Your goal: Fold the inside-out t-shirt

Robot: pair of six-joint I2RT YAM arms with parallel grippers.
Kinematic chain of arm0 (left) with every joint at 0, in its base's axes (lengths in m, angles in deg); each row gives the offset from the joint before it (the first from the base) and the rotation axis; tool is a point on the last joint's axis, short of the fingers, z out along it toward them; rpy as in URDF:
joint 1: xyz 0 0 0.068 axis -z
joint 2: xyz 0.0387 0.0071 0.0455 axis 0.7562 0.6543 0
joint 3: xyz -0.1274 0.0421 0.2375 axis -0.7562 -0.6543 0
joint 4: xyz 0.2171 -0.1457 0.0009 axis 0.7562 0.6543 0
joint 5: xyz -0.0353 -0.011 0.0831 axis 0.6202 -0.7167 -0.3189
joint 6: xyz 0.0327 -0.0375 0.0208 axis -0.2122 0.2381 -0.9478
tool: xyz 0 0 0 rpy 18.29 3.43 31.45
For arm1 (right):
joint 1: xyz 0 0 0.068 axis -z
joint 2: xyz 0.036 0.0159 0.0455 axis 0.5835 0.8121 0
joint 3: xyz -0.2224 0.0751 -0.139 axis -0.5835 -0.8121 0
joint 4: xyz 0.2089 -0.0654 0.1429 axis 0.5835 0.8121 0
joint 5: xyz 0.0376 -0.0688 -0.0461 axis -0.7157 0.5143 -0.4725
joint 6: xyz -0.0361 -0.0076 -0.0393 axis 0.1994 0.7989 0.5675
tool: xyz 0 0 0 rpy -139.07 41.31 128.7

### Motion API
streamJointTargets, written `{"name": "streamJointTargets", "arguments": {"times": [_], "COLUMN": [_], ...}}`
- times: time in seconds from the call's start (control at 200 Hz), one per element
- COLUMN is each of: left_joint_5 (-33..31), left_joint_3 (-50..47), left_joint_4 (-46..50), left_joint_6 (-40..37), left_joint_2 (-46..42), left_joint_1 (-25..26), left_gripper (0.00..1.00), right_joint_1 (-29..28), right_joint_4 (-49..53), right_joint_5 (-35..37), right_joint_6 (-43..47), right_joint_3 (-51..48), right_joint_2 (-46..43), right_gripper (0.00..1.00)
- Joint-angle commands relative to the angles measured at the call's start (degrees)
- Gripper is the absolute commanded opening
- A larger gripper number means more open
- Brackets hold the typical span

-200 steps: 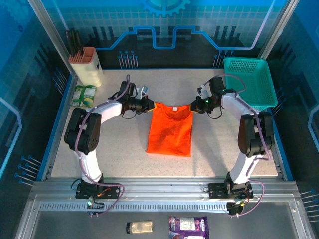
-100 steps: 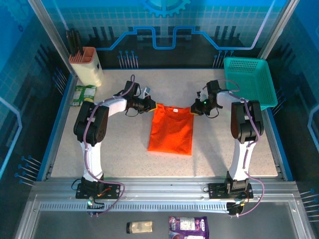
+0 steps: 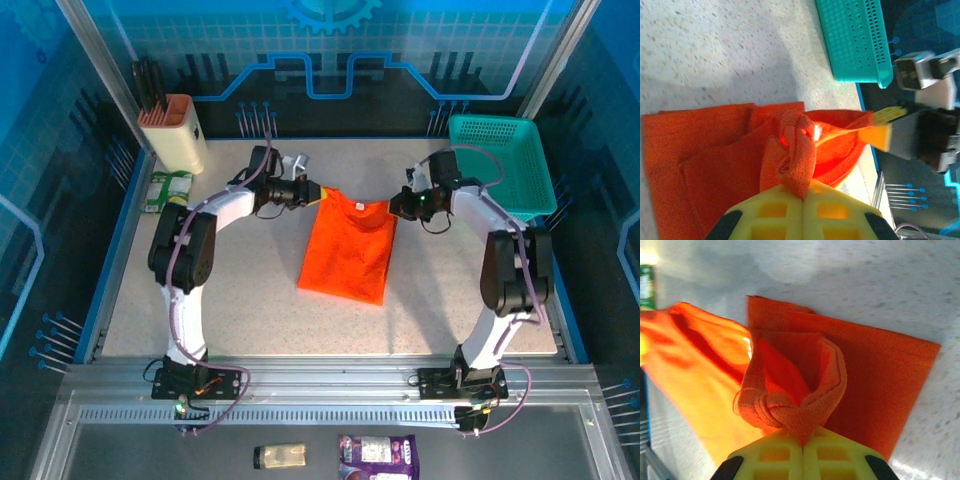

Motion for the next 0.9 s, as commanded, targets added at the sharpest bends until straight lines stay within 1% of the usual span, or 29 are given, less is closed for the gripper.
{"name": "streamJointTargets", "arguments": {"times": [0.0,0.075,0.175,0.295,0.385,0.43,0.55,0.64,0.755,0.896], "left_joint_5": [1.5,3.2,3.7,4.5,3.6,3.3,1.6,-0.4,-3.5,-4.7], "left_joint_3": [5.1,8.3,10.2,11.5,9.8,8.0,0.9,-5.9,-15.2,-25.9], "left_joint_4": [2.8,4.1,5.0,6.1,6.2,5.9,4.0,2.7,2.1,0.5], "left_joint_6": [-1.4,-1.3,-1.6,-1.3,-1.5,-1.6,-1.5,-1.4,-1.6,-1.1], "left_joint_2": [7.3,10.3,12.1,13.4,12.6,11.4,6.7,2.3,-3.8,-10.5], "left_joint_1": [0.1,0.2,0.2,0.2,0.2,0.0,-0.5,-1.2,-2.3,-3.7], "left_gripper": [0.01,0.04,0.07,0.09,0.1,0.1,0.13,0.15,0.15,0.16], "right_joint_1": [1.3,1.5,1.8,1.8,1.2,0.9,-0.1,-2.6,-6.0,-9.2], "right_joint_4": [-1.7,-2.7,-3.1,-1.3,-0.8,-0.3,-0.1,2.3,3.8,4.6], "right_joint_5": [5.2,8.9,11.4,11.9,11.6,11.5,6.7,6.6,5.5,4.0], "right_joint_6": [-2.3,-4.0,-5.6,-5.7,-4.5,-3.5,-1.4,0.3,1.2,1.2], "right_joint_3": [0.5,0.3,0.1,1.1,2.0,2.5,3.6,5.4,5.9,4.9], "right_joint_2": [6.5,7.2,7.9,10.0,11.1,11.2,11.3,11.4,11.3,9.5], "right_gripper": [0.0,0.0,0.0,0.0,0.0,0.0,0.0,0.0,0.0,0.0]}}
